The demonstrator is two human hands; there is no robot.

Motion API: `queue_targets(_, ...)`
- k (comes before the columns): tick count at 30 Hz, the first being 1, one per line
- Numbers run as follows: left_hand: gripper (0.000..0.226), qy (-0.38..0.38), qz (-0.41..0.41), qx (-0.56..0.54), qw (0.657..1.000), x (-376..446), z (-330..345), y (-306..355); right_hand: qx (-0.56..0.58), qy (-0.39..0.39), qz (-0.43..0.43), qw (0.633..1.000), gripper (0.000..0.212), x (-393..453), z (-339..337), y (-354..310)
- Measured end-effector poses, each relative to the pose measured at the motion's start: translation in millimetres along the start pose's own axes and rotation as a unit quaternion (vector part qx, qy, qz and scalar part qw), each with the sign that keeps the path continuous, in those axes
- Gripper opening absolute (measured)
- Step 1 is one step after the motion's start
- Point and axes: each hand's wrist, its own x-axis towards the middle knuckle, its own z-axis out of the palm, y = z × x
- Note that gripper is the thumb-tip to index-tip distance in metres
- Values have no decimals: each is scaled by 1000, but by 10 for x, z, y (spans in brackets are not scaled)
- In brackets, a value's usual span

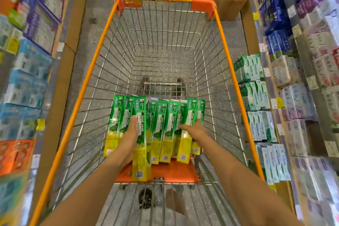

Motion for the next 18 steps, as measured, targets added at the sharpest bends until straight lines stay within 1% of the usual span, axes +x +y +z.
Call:
queue_targets(2, 68, 6, -16, -17, 1000, 18, -35, -32, -35, -4, 5, 999, 96, 52, 119, -15)
queue_targets(5, 82, -5, -39, -44, 998, 65, -75, -58, -80, -27, 5, 996, 97, 112, 255, 18)
queue_targets(7, 73, 7, -41, -40, 998, 64, -49, -42, -104, -30, -3, 994, 96, 143, 277, 32)
queue_targets(8, 70, 12, -36, -35, 999, 69, -32, -48, -121, -34, -3, 992, 92, 135, 267, 17)
queue_targets(10, 67, 16, -31, -27, 999, 43, 32, -37, -152, -44, -17, 987, 81, 84, 232, -32)
queue_targets(12, 64, 11, -23, -22, 999, -9, 116, -4, -193, -54, -17, 980, 76, 76, 211, -45)
queue_targets(14, 63, 1, -11, -22, 1000, -35, 171, -13, -227, -45, -19, 973, 70, 23, 188, -76)
queue_targets(15, 62, -5, -4, -25, 1000, -63, 197, 5, -230, -30, -35, 972, 66, -40, 158, -123)
queue_targets(16, 62, -12, 10, -29, 999, -80, 221, 27, -207, -8, -65, 976, 73, -116, 132, -183)
queue_targets(17, 65, -19, 25, -30, 999, -94, 257, 57, -165, 10, -100, 981, 79, -225, 105, -264)
queue_targets(18, 72, -30, 27, -38, 998, -122, 303, 101, -116, 8, -137, 984, 80, -373, 83, -359)
